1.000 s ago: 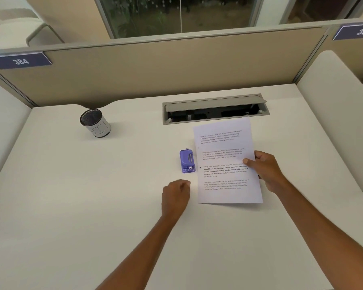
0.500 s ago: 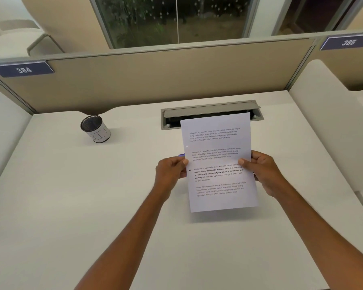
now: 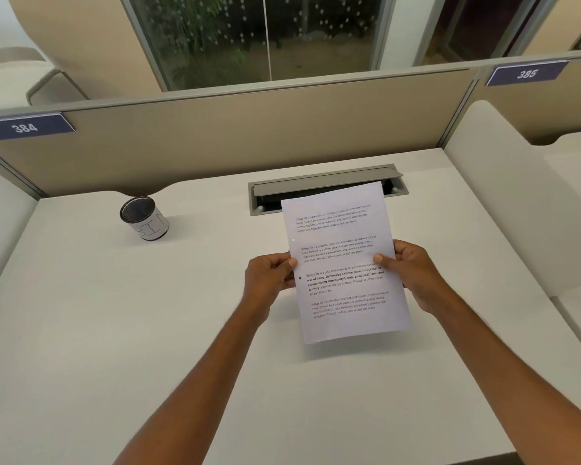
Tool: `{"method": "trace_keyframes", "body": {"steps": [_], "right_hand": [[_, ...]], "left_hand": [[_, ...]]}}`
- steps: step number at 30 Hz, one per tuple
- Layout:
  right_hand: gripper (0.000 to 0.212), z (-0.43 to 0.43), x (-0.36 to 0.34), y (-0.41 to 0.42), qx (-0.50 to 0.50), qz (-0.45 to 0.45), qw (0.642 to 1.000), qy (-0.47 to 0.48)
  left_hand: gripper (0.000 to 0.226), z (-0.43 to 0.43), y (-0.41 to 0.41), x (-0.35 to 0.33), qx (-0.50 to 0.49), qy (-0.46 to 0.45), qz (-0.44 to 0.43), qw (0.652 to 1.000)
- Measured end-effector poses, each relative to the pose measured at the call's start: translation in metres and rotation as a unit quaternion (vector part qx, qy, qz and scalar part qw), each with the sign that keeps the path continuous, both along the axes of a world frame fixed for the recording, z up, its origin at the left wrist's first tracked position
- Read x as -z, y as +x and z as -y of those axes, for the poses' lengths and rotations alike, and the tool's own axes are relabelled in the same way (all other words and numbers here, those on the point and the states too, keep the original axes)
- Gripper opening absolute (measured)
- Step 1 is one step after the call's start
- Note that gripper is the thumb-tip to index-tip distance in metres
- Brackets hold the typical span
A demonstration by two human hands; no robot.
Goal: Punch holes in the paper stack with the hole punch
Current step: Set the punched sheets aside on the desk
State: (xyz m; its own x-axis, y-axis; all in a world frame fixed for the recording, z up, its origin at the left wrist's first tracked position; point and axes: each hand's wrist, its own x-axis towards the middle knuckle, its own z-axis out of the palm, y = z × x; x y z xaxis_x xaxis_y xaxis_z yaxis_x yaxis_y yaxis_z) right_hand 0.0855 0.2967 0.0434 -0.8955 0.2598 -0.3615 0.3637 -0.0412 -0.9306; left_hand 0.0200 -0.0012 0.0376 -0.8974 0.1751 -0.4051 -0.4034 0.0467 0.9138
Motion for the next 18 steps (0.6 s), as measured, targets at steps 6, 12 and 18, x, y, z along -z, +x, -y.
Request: {"method": "trace_keyframes", "body": {"steps": [6, 12, 18], "right_hand": [[0.023, -0.033, -0.001, 0.0, 0.042, 0.008, 0.999, 0.016], [0.016, -0.093, 0.001, -0.001, 0.074, 0.035, 0.995, 0.049], [0.013, -0.165, 0.018, -0.012, 0.103, 0.074, 0.988, 0.091]], "left_hand": [[0.015, -0.041, -0.012, 0.003, 0.027, -0.027, 0.02, 0.999], [0.017, -0.115, -0.024, 0.012, 0.037, -0.031, 0.042, 0.998], [0.016, -0.195, -0.038, 0.031, 0.054, -0.042, 0.065, 0.996]]}}
